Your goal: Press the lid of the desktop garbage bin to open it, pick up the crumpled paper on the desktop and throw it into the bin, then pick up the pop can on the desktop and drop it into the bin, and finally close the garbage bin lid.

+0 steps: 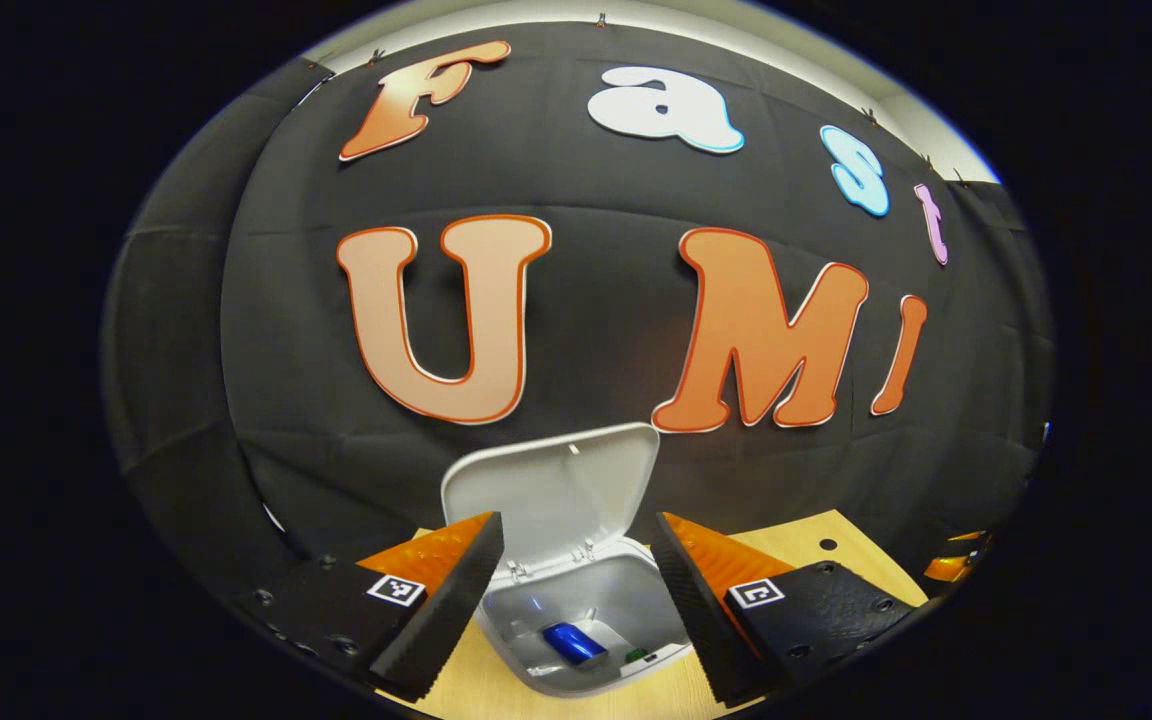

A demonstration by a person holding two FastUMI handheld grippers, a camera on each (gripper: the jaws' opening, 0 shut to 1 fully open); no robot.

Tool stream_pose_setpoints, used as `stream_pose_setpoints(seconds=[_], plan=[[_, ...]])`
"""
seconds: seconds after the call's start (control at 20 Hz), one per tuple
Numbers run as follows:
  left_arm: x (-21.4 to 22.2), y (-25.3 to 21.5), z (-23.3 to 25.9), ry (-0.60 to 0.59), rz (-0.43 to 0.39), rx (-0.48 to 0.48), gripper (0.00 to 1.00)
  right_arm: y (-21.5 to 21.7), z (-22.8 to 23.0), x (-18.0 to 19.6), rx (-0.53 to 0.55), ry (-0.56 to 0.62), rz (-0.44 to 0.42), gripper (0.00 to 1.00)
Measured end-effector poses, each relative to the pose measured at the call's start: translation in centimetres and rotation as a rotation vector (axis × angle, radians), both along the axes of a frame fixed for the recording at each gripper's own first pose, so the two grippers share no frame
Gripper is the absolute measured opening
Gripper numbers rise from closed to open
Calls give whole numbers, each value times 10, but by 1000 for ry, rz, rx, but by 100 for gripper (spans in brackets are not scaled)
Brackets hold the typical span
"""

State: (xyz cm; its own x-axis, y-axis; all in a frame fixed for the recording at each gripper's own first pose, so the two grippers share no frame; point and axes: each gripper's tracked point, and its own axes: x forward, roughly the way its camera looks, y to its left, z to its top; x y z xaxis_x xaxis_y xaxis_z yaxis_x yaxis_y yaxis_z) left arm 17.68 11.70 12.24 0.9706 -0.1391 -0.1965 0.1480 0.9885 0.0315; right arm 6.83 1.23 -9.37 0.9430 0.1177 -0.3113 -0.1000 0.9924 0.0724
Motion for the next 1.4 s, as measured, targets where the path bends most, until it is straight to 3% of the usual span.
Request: stream_pose_setpoints(seconds=[0.05,0.25,0.35,0.4,0.75,1.0,1.4], plan=[[5,1,8,7,-11,-1,94,1,1,1,-5,-2,3,95],[41,21,52,19,16,18,94,-2,3,1,-7,-5,0,95],[61,19,65,64,-19,8,94,-5,4,3,-9,-5,-6,95],[69,13,65,109,-53,5,94,-6,4,3,-11,-6,-8,95],[129,39,40,273,15,109,95,-16,-3,4,-10,11,-32,95],[127,40,3,333,15,133,95,-19,-11,6,16,32,-41,95],[65,4,-44,382,-82,127,96,-1,-18,9,45,53,7,95]])
